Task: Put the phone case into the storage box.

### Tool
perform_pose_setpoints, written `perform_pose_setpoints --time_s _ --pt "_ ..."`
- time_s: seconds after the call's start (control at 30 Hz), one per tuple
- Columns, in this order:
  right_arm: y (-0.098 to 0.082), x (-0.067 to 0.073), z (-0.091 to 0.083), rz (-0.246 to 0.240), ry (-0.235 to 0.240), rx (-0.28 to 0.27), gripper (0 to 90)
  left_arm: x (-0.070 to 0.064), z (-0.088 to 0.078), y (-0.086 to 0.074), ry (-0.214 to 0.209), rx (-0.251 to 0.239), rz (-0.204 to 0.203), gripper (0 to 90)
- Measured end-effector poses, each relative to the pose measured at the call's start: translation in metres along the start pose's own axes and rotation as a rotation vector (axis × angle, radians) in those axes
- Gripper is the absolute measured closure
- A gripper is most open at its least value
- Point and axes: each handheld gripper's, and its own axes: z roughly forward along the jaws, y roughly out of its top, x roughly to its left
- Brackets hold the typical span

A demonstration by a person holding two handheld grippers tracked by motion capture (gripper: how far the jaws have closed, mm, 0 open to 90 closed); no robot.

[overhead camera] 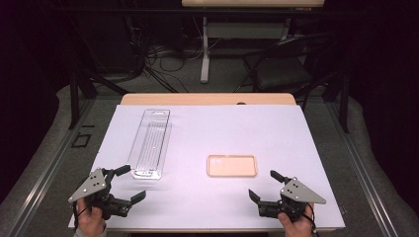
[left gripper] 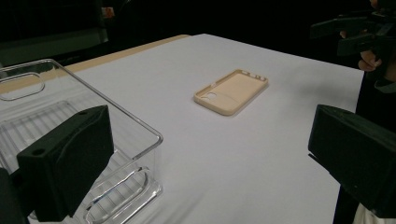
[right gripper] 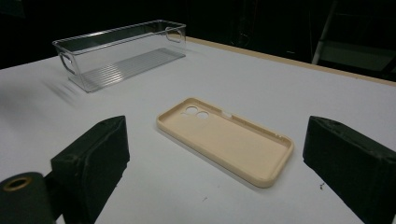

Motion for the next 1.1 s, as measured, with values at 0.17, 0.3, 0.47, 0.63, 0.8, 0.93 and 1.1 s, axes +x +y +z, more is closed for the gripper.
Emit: perform_pose_setpoints --time_s 0.17,0.3,0.47,0.63,0.8,0.93,1.1 --pt "-0.001 -0.001 0.001 0.009 0.001 0.013 6.7 0.001 0.001 0.000 0.012 -0.005 -0.009 0.4" --pt "-0.002 -0.001 0.002 0.009 -0.006 0.024 6.7 0.002 0.001 -0.001 0.005 -0.001 -0.011 0.4" --pt "-0.003 -0.002 0.003 0.007 -0.024 0.043 6.7 0.004 0.002 -0.001 -0.013 0.009 -0.027 0.4" --pt "-0.002 -0.003 0.004 0.004 -0.031 0.064 6.6 0.006 0.006 -0.001 -0.002 0.038 -0.057 0.4" --pt "-0.002 -0.006 0.006 0.028 -0.042 0.102 6.3 0.009 0.008 -0.002 -0.002 0.063 -0.106 0.4" --pt "-0.003 -0.008 0.009 0.050 -0.052 0.146 6.2 0.012 0.010 -0.004 0.008 0.094 -0.137 0.4" --pt "-0.010 -0.015 0.015 0.104 -0.056 0.239 5.9 0.018 0.014 -0.007 0.026 0.149 -0.182 0.4"
